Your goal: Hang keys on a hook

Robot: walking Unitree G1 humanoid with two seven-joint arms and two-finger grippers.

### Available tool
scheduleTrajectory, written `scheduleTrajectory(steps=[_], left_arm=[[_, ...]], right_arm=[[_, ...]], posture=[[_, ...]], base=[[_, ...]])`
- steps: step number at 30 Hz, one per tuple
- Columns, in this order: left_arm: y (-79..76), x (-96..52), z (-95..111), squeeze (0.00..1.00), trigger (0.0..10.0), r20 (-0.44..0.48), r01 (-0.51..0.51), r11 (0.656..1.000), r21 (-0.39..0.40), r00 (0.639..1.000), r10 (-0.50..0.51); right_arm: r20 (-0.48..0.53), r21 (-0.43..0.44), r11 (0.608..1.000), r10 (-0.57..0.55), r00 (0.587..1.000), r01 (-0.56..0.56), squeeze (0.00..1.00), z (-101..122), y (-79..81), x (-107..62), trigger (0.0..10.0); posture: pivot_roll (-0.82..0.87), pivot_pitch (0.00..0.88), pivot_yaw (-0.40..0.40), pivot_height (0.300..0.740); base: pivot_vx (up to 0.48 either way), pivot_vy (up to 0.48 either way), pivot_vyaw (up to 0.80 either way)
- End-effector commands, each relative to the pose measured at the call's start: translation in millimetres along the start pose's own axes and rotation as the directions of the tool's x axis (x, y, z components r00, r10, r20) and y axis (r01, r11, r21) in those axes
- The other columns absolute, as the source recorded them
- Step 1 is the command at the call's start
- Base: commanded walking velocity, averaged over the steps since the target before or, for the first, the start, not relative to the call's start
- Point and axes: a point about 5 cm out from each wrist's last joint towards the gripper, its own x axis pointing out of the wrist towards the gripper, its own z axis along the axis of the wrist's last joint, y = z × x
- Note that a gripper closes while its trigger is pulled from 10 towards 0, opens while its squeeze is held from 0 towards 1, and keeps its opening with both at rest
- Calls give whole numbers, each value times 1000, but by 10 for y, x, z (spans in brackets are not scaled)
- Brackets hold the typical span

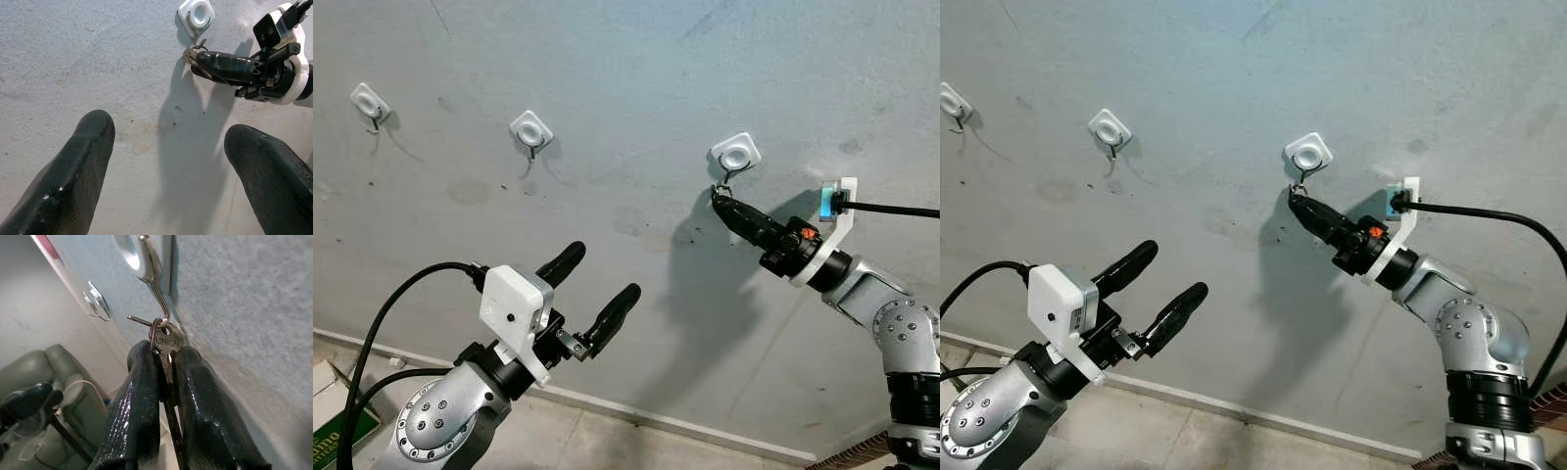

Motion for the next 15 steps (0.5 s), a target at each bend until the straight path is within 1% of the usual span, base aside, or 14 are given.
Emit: scheduleTrajectory(steps=[1, 5, 6, 15], left_arm=[[4, 0, -23, 0, 10000, -18, 1, 1000, 14, 1000, -1], [4, 0, -23, 0, 10000, -19, 2, 1000, 15, 1000, -1], [4, 0, -24, 0, 10000, -19, 2, 1000, 16, 1000, -2], [4, 7, -33, 0, 10000, -19, 4, 1000, 15, 1000, -4]], right_arm=[[-83, 16, 998, -65, 994, 66, 0, -160, -77, -75, 10000], [-87, 19, 998, -58, 995, 59, 0, -173, -72, -75, 10000], [-88, 21, 998, -53, 995, 55, 1000, -177, -69, -78, 10000], [-90, 13, 998, -56, 994, 57, 1000, -185, -87, -81, 10000]], posture=[[51, 43, 17, 740], [51, 43, 17, 740], [51, 43, 17, 740], [51, 34, 17, 740]], base=[[0, 0, 0], [0, 0, 0], [0, 0, 0], [0, 0, 0]])
